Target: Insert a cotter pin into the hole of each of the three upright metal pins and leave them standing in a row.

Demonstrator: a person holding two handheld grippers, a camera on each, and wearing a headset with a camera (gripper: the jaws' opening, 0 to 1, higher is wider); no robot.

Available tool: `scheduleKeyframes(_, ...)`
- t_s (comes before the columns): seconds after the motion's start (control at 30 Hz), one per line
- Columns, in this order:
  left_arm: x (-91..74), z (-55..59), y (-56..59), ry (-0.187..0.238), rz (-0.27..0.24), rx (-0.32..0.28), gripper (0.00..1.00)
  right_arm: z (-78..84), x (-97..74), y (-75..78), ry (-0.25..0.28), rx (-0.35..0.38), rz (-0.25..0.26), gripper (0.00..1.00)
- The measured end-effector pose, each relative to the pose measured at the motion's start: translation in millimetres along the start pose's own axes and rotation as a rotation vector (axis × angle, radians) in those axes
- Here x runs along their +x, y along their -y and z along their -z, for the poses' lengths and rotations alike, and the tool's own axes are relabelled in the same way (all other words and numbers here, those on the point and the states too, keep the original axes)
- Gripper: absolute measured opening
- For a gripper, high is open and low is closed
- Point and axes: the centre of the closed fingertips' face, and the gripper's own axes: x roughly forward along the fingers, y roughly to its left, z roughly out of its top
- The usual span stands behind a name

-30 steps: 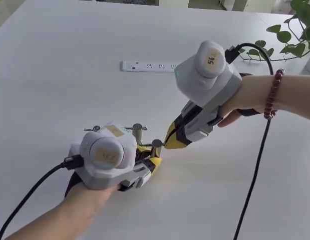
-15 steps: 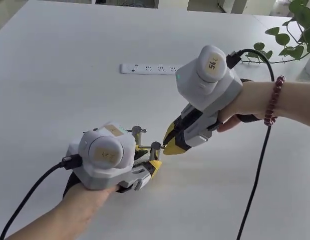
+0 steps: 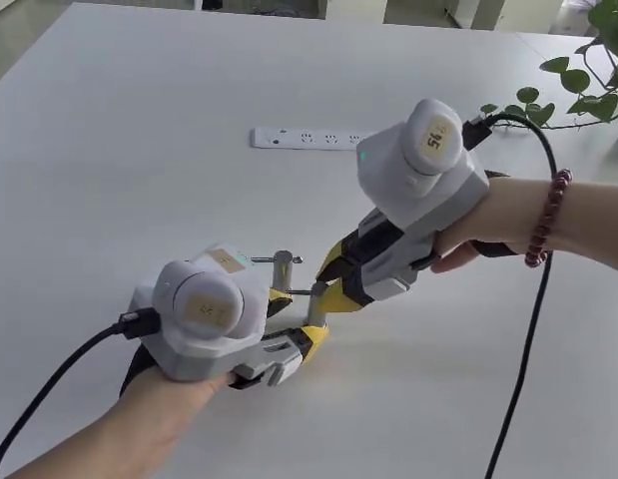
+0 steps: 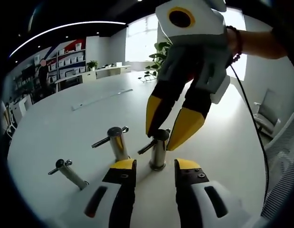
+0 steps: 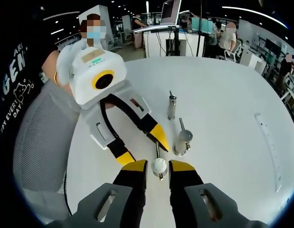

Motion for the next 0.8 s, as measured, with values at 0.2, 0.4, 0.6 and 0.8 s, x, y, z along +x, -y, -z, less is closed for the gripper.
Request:
scheduleKeyframes(0.2, -6.8, -0.2, -0.5, 0.002, -0.005, -0.008, 0.33, 2.4, 6.4, 0.5, 0.001, -0.022, 0.008, 0.12)
scheduleKeyframes(0.4, -15.8, -2.5, 1.6, 0.004, -0.007, -0.015, 0.34, 1.7, 8.7, 2.6, 0.014, -0.010, 0.023, 0.09)
scheduleKeyframes(0.6, -28.4, -4.3, 3.0, 0.010, -0.010, 0.006, 0.34, 0.4, 8.1, 2.4, 0.021, -0.015, 0.020, 0.09)
scheduleKeyframes(0.8, -41.7, -9.8, -2.5, 0.036, -0.030, 0.001, 0.35, 0.6, 8.0, 6.3, 0.041, 0.026, 0.028, 0.08)
